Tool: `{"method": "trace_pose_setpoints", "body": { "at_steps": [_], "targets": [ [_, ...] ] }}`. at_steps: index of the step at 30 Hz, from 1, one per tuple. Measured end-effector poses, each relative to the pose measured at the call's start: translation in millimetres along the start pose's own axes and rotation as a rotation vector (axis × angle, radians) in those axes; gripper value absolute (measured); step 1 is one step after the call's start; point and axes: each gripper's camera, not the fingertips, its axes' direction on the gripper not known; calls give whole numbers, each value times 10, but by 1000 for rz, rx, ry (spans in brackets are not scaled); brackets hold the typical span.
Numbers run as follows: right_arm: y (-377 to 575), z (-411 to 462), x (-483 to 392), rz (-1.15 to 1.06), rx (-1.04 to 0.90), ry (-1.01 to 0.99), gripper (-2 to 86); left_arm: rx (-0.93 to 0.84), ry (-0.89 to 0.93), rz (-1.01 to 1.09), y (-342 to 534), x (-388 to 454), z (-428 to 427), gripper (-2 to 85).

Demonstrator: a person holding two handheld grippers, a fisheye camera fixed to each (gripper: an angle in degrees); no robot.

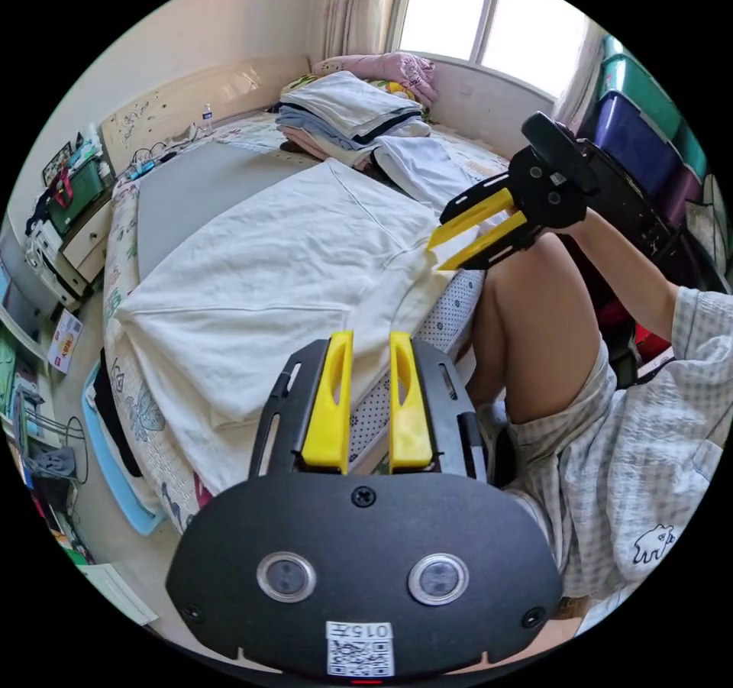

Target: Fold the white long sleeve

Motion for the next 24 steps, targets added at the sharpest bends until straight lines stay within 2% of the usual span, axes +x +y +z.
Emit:
{"method": "trace_pose_setpoints", "body": {
  "at_steps": [5,9,17,24],
  "targets": [
    [-106,-266,-9,-33,-54,35,54,16,-48,86,45,208,35,90],
    [-57,-570,93,-1,-50,28,19,-33,-133,120,26,259,130,53],
    [178,-1039,82,-59,-41,31,0,18,-80,138,250,187,-127,2],
    [335,-1278,257,-51,-57,-41,1,-49,-55,137,292,42,-77,4]
  ]
}}
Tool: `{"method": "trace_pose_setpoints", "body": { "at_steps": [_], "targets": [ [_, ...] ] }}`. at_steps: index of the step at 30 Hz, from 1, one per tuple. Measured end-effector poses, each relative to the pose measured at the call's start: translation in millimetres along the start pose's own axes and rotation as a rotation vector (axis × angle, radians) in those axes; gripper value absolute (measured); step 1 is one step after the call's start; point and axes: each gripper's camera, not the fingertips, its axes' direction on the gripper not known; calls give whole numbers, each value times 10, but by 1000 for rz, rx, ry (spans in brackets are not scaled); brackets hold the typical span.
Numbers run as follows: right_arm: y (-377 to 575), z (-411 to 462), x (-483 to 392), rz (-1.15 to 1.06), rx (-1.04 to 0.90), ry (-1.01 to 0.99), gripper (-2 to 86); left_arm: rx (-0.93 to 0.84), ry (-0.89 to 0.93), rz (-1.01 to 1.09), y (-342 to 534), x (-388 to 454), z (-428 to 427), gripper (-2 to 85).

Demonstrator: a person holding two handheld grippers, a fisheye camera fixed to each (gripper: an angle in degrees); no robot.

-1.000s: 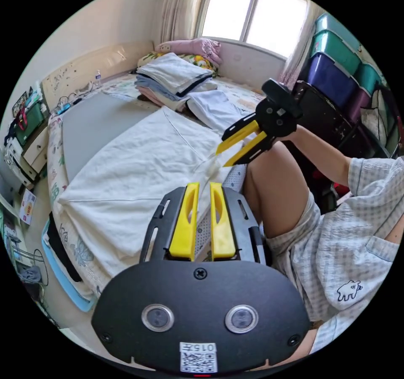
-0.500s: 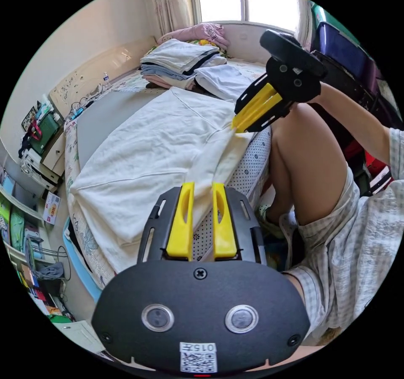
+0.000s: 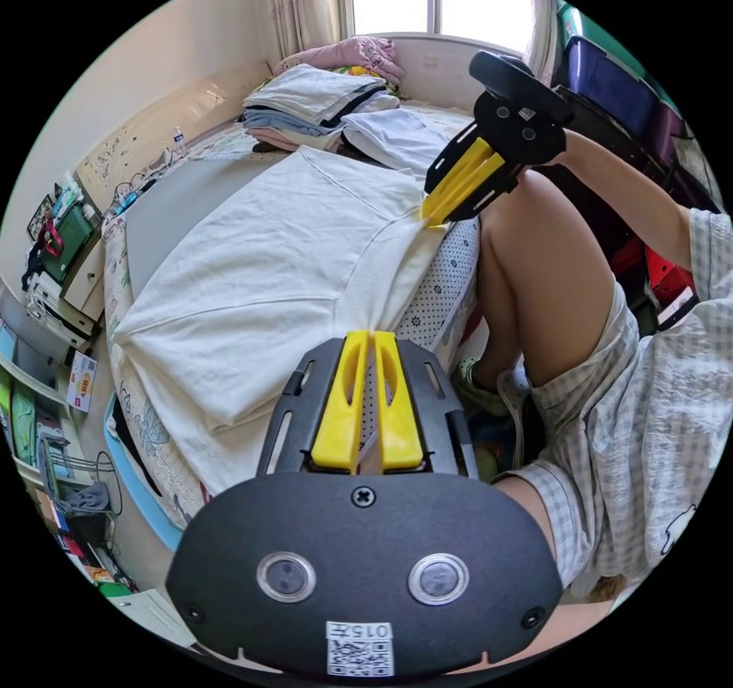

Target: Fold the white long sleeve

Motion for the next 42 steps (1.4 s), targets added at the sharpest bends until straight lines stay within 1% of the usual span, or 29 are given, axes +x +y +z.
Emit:
{"method": "trace_pose_setpoints", "body": {
  "at_steps": [3,7,12,16,19,20,21,22,23,24,25,27,29,32,34,36,38,42],
  "targets": [
    [133,-87,109,23,12,-53,5,8,-10,26,39,-28,-42,6],
    [287,-172,48,7,14,-14,13,13,-18,44,91,-77,-98,10],
    [541,-250,-169,-35,12,118,38,23,25,-5,183,-302,-206,23],
    [806,-385,-14,47,52,64,61,82,107,-99,343,-605,-396,48],
    [1139,-675,153,165,190,24,66,269,177,-237,643,-982,-726,56],
    [1283,-805,189,217,262,31,66,364,185,-315,807,-1155,-881,57],
    [1410,-928,205,264,333,39,64,465,180,-408,992,-1330,-1035,57],
    [1460,-986,205,282,365,43,63,512,173,-460,1089,-1416,-1106,57],
    [1526,-1100,196,312,421,47,62,589,151,-563,1269,-1573,-1234,57],
    [1547,-1201,171,322,477,46,62,626,122,-669,1409,-1709,-1346,57],
    [1542,-1245,146,317,506,49,62,633,104,-714,1457,-1763,-1398,57],
    [1400,-1364,34,292,604,54,61,680,15,-861,1547,-1905,-1560,64],
    [1179,-1399,-46,255,644,34,60,712,-7,-924,1496,-2055,-1634,70],
    [703,-1342,-142,158,678,-35,63,764,91,-1011,1360,-2468,-1607,77],
    [396,-1232,-152,111,663,-69,65,735,86,-1082,1288,-2760,-1473,78],
    [7,-1037,-133,55,605,-119,78,655,125,-1185,1250,-3143,-1186,80],
    [-233,-876,-122,16,553,-148,95,641,179,-1196,1236,-3364,-994,81],
    [-544,-517,-139,-32,504,-159,106,606,193,-1210,1177,-3721,-719,86]
  ]
}}
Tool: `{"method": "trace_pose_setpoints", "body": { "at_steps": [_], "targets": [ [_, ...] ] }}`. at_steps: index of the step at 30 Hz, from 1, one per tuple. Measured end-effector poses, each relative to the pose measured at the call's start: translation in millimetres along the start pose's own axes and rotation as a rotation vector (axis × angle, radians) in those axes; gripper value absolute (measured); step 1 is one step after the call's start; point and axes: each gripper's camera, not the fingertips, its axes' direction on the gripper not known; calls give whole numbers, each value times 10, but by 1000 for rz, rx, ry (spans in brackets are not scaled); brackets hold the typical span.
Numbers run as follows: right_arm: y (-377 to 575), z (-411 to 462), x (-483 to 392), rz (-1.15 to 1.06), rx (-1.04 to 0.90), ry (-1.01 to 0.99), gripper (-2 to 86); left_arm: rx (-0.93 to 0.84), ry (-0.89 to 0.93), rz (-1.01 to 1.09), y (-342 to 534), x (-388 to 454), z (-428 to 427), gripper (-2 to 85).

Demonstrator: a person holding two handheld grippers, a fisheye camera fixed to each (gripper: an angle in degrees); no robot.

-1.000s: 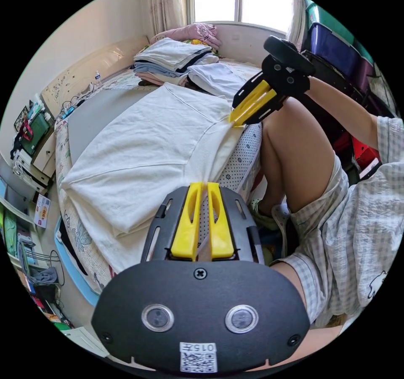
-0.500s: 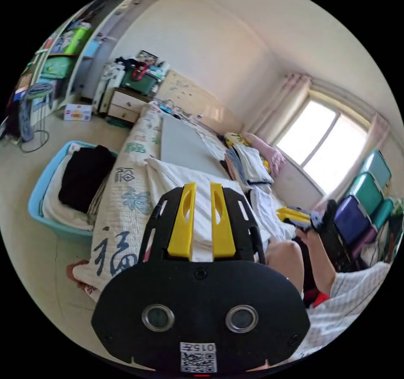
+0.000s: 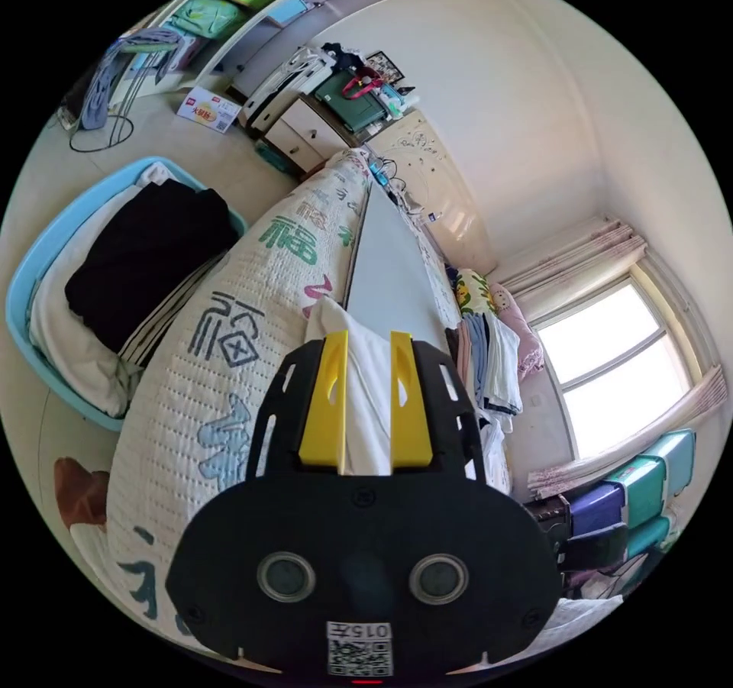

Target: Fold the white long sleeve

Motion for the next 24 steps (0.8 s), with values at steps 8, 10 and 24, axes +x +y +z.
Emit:
{"method": "trace_pose_setpoints", "body": {
  "at_steps": [8,10,24],
  "targets": [
    [-51,372,33,55,-62,-22,95,-31,-76,67,-319,-91,248,89],
    [-66,375,25,56,-57,-20,90,-50,-43,46,-355,-128,283,88],
    [29,409,-102,62,43,1,-10,-5,17,143,-377,180,277,-6]
  ]
}}
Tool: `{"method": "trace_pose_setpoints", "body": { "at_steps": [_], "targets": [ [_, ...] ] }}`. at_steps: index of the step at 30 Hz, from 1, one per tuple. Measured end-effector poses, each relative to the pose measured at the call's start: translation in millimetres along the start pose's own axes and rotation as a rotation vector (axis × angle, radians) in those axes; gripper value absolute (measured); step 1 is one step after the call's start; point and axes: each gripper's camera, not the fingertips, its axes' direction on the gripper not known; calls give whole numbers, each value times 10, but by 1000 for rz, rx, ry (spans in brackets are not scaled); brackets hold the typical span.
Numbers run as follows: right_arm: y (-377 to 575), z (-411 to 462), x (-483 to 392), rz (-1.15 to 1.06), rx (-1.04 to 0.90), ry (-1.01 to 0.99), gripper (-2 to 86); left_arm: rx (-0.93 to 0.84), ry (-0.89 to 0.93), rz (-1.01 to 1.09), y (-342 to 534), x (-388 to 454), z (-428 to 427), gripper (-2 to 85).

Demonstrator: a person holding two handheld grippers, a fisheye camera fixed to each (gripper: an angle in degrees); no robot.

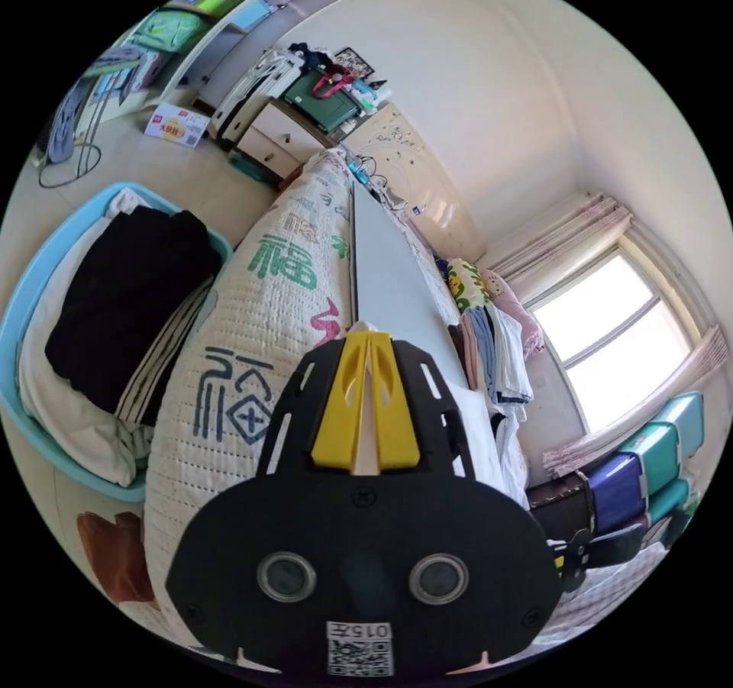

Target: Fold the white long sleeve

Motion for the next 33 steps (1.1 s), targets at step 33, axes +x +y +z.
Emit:
{"method": "trace_pose_setpoints", "body": {
  "at_steps": [33],
  "targets": [
    [754,1382,-994,-85,-33,5,-10,-268,-548,266,369,1233,866,52]
  ]
}}
